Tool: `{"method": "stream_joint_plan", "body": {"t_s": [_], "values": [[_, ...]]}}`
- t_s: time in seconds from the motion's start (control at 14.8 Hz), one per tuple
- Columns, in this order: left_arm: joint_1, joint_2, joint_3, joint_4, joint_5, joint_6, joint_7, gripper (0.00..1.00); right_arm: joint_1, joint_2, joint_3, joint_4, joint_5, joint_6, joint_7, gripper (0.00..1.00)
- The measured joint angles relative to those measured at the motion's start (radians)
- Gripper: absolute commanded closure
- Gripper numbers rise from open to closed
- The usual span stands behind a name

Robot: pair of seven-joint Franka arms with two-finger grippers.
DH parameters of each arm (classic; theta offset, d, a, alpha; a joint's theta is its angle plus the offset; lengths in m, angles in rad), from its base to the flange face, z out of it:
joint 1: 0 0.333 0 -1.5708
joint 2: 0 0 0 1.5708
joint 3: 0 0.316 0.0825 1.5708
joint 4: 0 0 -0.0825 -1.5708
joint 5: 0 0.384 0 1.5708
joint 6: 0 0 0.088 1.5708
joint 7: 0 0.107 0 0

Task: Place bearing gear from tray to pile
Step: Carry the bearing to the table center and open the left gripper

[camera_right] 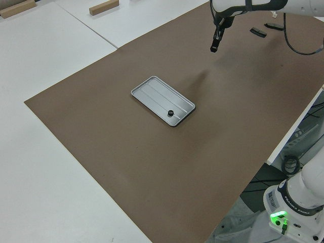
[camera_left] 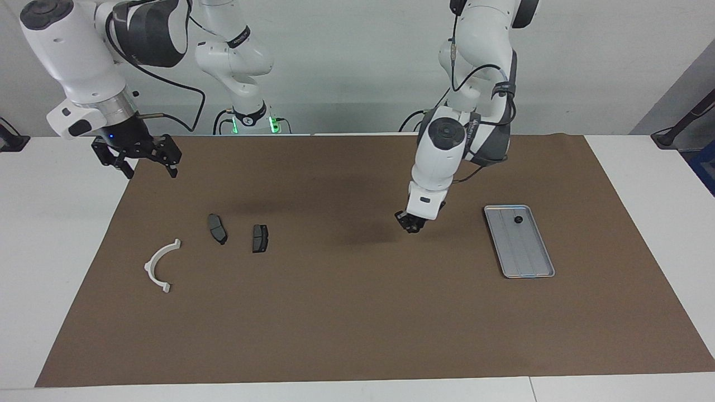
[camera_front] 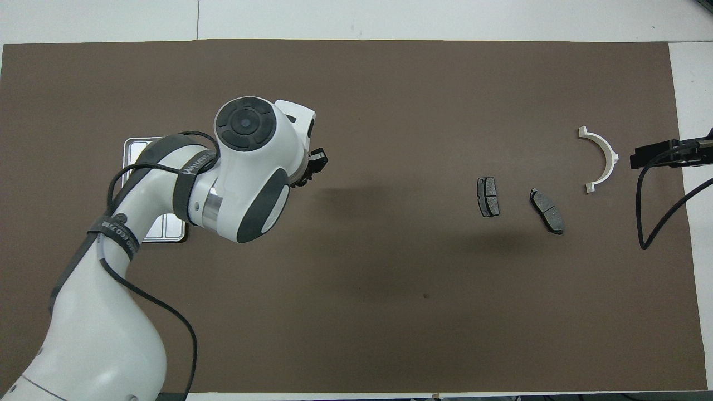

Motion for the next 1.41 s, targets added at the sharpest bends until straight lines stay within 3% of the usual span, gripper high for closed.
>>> {"method": "stream_joint_plan", "body": {"t_s": [0.27, 0.54, 0.81, 1.08, 1.15, 1.35, 1.41], "values": [[-0.087, 0.085, 0.000, 0.066, -0.002, 0.005, -0.076, 0.75, -0.019, 0.012, 0.000, 0.000, 0.000, 0.012, -0.013, 0.00], [-0.118, 0.127, 0.004, 0.086, -0.027, 0.016, -0.086, 0.75, -0.019, 0.023, 0.000, -0.003, 0.000, 0.030, -0.015, 0.00], [-0.122, 0.216, 0.007, 0.140, -0.032, 0.036, -0.109, 0.75, -0.019, 0.050, 0.000, -0.005, 0.000, 0.054, -0.016, 0.00], [-0.122, 0.226, 0.009, 0.151, -0.032, 0.051, -0.123, 0.71, -0.019, 0.065, 0.001, -0.007, 0.000, 0.057, -0.024, 0.00], [-0.122, 0.226, 0.009, 0.151, -0.032, 0.051, -0.124, 0.59, -0.019, 0.068, 0.001, -0.009, 0.000, 0.057, -0.025, 0.00], [-0.122, 0.227, 0.009, 0.149, -0.032, 0.053, -0.131, 0.07, -0.019, 0.085, 0.002, -0.014, -0.003, 0.070, -0.026, 0.00], [-0.122, 0.228, 0.009, 0.148, -0.032, 0.055, -0.134, 0.00, -0.019, 0.093, 0.002, -0.015, -0.003, 0.080, -0.026, 0.00]]}}
